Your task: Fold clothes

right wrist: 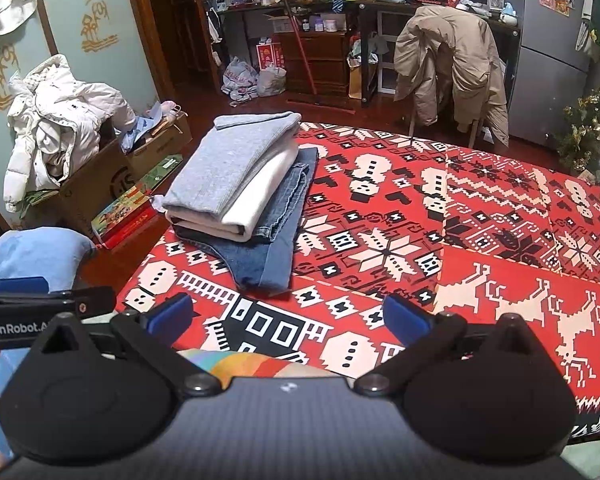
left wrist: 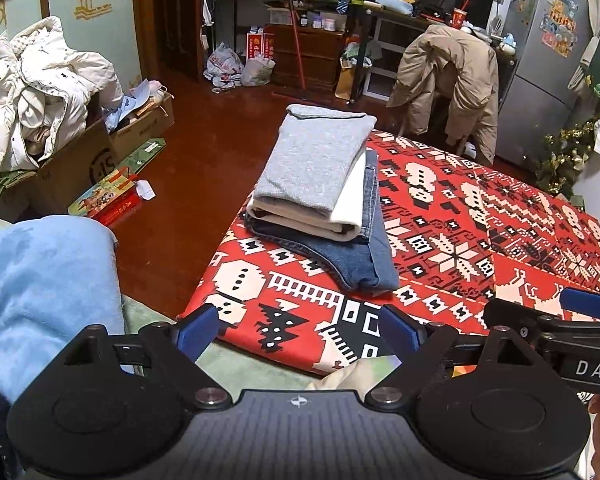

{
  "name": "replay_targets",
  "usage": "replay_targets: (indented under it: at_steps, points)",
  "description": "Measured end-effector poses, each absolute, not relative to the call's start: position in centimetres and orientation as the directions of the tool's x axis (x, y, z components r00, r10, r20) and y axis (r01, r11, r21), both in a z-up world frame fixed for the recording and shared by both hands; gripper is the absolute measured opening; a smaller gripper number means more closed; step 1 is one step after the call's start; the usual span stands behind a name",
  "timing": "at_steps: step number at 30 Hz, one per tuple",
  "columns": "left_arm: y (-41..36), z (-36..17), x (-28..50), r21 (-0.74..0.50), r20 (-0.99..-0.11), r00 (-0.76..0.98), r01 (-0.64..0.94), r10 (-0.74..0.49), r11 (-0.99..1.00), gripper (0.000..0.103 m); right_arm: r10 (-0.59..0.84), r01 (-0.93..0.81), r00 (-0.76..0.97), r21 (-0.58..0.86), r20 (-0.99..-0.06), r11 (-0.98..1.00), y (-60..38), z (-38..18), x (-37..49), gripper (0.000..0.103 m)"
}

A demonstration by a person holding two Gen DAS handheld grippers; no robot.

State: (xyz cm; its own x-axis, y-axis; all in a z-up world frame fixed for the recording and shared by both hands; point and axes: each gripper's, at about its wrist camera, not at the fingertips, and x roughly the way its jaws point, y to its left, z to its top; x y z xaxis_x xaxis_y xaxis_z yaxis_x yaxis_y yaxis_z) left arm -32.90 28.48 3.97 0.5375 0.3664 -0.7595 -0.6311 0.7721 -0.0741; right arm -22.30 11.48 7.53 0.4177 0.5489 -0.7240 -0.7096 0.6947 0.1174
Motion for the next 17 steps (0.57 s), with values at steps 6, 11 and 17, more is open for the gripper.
replay_targets:
  at_steps: [6, 11, 17]
  points:
    - [28.54, 4.00, -32.90, -0.079, -0.761, 0.536, -0.635, 0.364, 0.769, 0.087, 0.549, -0.713, 0.413, 0.116, -0.727, 0.691, 11.77, 7.53, -22.29, 0.102]
    - [28.65, 4.03, -33.01, -0.085, -0.762, 0.536, -0.639, 0.364, 0.764, 0.087, 0.548, -0.714, 0.406, 0.120, -0.732, 0.690, 11.99, 7.35, -22.16, 0.102]
    - [28.75, 3.92, -33.10, -0.092, -0.761, 0.539, -0.642, 0.362, 0.761, 0.087, 0.550, -0.719, 0.397, 0.123, -0.735, 0.684, 12.30, 7.17, -22.14, 0.102]
